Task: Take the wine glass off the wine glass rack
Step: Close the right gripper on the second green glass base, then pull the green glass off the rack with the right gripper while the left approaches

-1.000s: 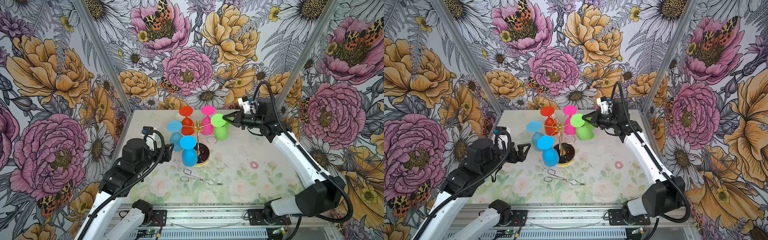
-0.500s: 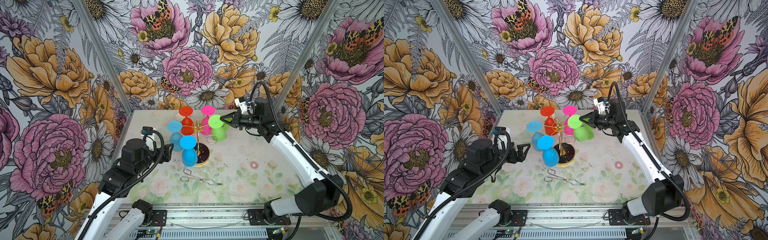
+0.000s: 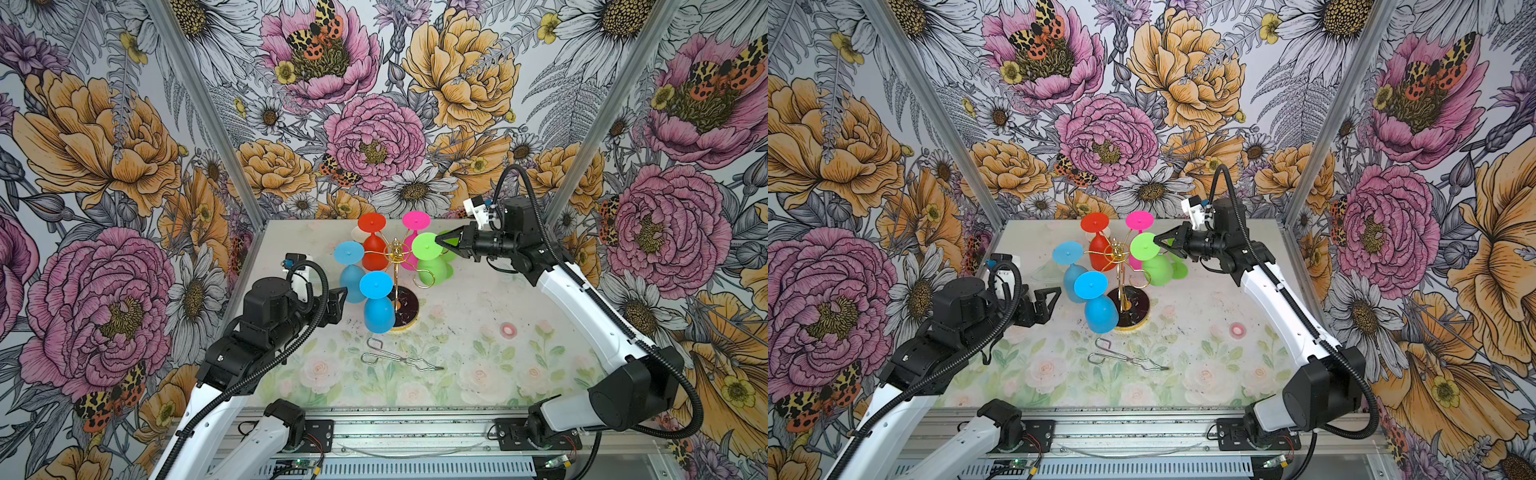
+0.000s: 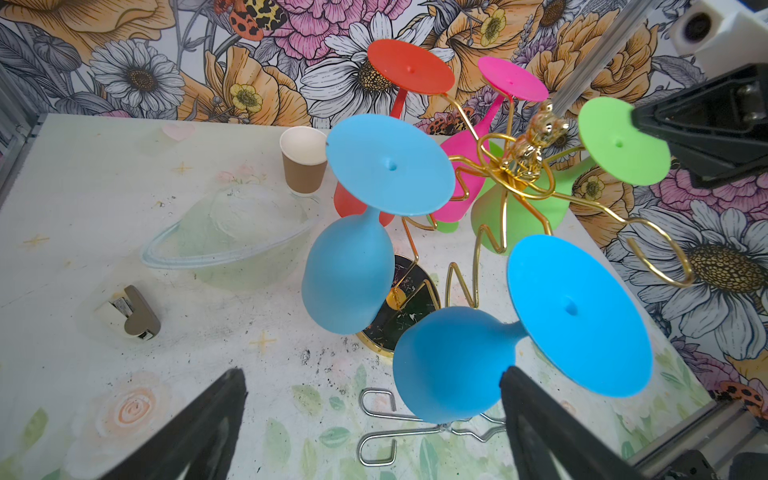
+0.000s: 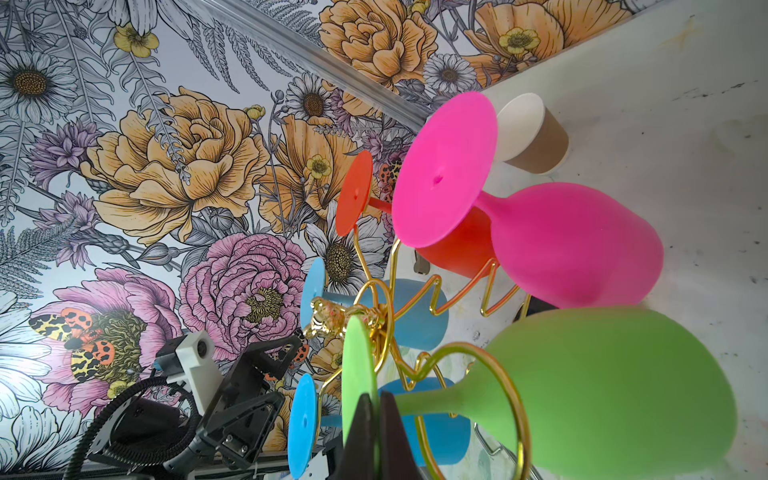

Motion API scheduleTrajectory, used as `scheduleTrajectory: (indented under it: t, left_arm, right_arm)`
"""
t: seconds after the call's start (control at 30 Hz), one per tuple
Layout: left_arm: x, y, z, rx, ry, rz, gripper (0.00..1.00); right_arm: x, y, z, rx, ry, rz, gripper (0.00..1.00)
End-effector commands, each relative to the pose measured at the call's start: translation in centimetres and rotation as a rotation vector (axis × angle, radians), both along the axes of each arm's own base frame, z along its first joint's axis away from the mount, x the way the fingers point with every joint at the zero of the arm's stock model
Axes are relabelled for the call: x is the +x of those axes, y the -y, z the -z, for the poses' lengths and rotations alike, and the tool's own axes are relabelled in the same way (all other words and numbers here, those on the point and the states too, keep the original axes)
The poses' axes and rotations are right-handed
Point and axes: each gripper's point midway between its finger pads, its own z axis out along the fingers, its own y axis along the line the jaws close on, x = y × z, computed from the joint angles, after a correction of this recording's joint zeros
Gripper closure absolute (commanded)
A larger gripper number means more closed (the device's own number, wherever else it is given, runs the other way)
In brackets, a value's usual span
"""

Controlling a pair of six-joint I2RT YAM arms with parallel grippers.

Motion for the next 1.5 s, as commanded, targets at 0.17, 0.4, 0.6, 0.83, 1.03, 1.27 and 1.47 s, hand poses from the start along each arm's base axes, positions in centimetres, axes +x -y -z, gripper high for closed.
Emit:
scheduleTrajectory:
  t: [0.17, 0.4, 0.6, 0.83, 1.03, 1.27, 1.47]
  left_arm:
    - [0.1, 0.7, -1.0, -0.019, 0.024, 0.044, 0.03]
    - [-0.6, 1.8, -2.2, -0.060, 0.038, 0.107, 0.03]
    - [-1.5, 2.7, -3.3, -0.096, 0.051, 0.171, 0.04]
    - [-2.5, 3.8, -4.1, -0.143, 0.048, 0.245, 0.05]
    - [-3.3, 4.9, -5.6, -0.202, 0.053, 0.311, 0.07]
    - [-3.5, 6.2, -7.2, -0.286, 0.071, 0.372, 0.10]
    - [-3.2, 7.0, -8.1, -0.296, 0.064, 0.399, 0.12]
  right_arm:
    - [-1.2, -0.2, -0.4, 0.007, 0.048, -0.036, 1.00]
    - [-2.2, 0.2, -0.3, 0.005, 0.054, -0.033, 1.00]
    - [-2.8, 0.6, -0.5, 0.007, 0.065, -0.028, 1.00]
    - [-3.6, 1.4, -0.5, 0.009, 0.069, -0.018, 1.00]
    - [-4.2, 2.9, -0.3, -0.028, 0.082, 0.030, 1.00]
    - [-5.7, 4.6, 1.2, -0.126, 0.061, 0.082, 1.00]
    - [-8.0, 5.9, 2.7, -0.204, 0.031, 0.099, 1.00]
